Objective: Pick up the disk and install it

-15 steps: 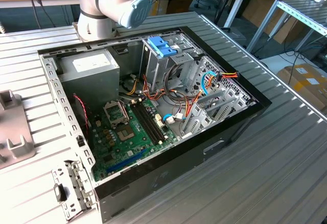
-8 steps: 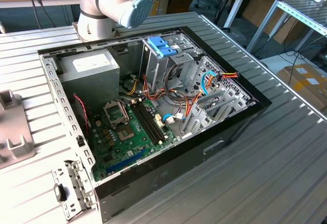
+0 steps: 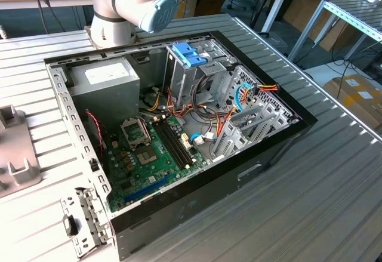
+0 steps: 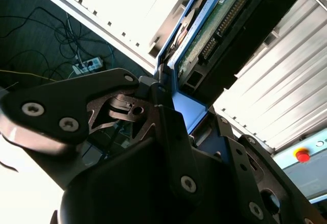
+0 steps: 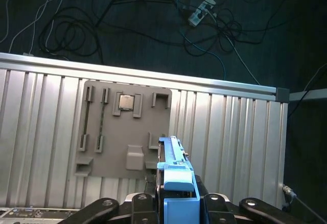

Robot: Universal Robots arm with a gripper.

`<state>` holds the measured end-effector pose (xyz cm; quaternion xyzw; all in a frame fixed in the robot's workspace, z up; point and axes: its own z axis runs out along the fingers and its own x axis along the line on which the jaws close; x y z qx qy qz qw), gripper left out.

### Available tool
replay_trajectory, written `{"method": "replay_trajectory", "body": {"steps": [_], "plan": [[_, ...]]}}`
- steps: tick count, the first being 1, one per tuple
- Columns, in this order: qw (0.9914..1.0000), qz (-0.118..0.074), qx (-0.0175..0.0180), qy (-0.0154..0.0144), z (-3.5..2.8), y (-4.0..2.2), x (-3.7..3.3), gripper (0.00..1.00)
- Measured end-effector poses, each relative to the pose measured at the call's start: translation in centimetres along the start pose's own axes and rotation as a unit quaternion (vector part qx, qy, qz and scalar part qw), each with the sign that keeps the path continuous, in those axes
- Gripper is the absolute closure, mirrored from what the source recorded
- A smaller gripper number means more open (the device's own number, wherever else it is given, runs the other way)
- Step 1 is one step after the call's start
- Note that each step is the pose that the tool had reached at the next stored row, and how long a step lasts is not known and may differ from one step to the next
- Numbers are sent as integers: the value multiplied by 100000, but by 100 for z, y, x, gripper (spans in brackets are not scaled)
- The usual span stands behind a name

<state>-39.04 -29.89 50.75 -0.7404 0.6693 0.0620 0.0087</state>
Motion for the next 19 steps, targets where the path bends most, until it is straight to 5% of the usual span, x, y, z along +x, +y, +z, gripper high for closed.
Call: {"method": "replay_trajectory", "body": {"steps": [19], "plan": [[100000,-2,1,-2,-8,-97,18,63]]}}
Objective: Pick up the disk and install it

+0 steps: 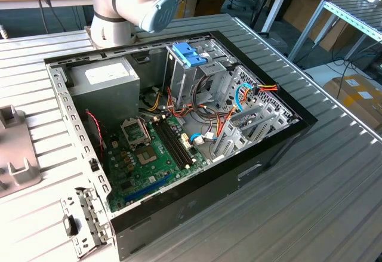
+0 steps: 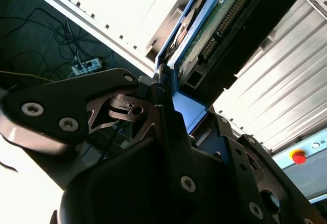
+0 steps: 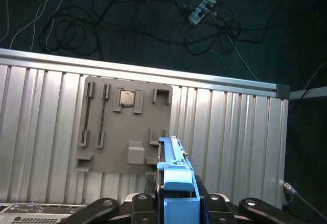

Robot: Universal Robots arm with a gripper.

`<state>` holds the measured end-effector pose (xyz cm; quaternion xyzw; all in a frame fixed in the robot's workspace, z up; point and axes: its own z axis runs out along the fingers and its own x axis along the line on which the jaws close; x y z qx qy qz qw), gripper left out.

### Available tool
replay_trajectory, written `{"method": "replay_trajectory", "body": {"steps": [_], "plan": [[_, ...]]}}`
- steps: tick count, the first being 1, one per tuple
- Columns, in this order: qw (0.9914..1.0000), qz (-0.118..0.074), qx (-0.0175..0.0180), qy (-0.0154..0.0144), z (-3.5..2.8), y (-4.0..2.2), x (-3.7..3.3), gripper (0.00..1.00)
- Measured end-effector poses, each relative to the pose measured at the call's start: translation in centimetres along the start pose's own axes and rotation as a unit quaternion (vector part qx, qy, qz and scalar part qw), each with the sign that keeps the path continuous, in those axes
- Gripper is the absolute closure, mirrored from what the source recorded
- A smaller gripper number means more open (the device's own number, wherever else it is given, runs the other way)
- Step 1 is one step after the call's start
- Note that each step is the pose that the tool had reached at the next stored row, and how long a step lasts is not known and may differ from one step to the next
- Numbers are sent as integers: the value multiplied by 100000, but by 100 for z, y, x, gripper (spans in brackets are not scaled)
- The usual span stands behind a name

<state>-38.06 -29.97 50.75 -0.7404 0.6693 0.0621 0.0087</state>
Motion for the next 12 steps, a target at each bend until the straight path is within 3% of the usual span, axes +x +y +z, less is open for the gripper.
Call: {"method": "replay_trajectory", "body": {"steps": [12], "plan": [[100000,0,0,1,-8,-29,59,63]]}}
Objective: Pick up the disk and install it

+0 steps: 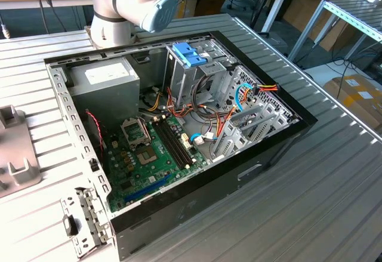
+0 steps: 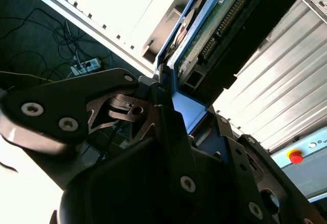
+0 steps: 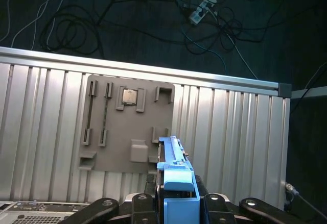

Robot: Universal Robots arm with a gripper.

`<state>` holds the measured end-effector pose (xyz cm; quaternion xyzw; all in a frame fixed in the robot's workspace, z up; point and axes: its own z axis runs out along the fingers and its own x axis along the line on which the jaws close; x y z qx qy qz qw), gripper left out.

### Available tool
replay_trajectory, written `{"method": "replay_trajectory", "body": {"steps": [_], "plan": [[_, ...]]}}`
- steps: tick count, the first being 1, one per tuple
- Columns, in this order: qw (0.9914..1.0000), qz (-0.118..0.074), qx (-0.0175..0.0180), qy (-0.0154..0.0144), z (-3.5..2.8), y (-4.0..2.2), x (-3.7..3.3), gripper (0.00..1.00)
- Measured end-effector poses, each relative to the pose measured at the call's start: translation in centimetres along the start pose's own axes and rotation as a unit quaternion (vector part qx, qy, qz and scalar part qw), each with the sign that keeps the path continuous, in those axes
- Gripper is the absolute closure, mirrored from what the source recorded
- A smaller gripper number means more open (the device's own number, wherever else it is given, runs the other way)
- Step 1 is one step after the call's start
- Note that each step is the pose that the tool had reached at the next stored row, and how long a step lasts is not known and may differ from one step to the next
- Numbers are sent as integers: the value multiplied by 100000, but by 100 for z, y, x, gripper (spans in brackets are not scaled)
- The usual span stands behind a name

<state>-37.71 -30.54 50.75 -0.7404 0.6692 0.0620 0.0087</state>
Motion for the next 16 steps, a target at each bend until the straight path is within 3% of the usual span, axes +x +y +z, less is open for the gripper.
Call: {"method": "replay_trajectory", "body": {"steps": [16], "plan": [[100000,-1,-1,1,-5,-4,51,63]]}}
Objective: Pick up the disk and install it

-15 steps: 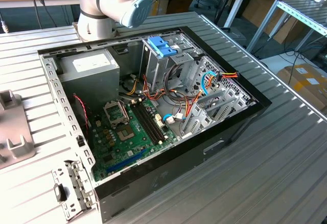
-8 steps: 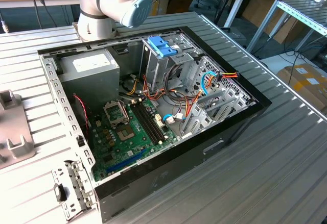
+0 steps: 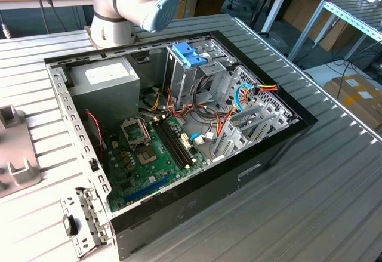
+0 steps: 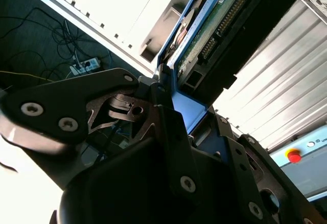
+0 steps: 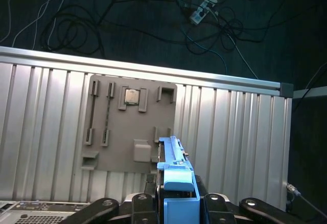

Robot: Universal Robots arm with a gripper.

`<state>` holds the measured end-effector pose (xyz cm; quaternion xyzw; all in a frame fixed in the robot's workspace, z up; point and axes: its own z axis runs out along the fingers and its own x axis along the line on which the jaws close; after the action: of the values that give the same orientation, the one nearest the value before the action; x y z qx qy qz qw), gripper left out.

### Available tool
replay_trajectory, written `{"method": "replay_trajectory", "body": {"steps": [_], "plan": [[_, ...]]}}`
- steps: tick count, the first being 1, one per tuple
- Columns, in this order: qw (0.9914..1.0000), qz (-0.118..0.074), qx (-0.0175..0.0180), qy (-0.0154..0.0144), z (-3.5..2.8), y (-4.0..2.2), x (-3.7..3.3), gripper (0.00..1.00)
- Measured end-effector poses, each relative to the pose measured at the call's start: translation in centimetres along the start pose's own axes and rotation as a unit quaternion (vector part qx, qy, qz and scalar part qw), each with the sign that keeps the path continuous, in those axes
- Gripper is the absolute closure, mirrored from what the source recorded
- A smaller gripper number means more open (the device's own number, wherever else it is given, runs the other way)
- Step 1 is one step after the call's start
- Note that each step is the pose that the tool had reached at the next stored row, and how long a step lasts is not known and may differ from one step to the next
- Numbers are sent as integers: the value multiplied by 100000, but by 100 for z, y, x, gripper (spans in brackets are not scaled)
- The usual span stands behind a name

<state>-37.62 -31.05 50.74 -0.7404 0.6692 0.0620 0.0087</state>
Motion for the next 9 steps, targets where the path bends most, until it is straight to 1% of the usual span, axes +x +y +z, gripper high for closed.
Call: {"method": "replay_trajectory", "body": {"steps": [9], "plan": [[100000,3,-1,-1,-4,-12,32,63]]}}
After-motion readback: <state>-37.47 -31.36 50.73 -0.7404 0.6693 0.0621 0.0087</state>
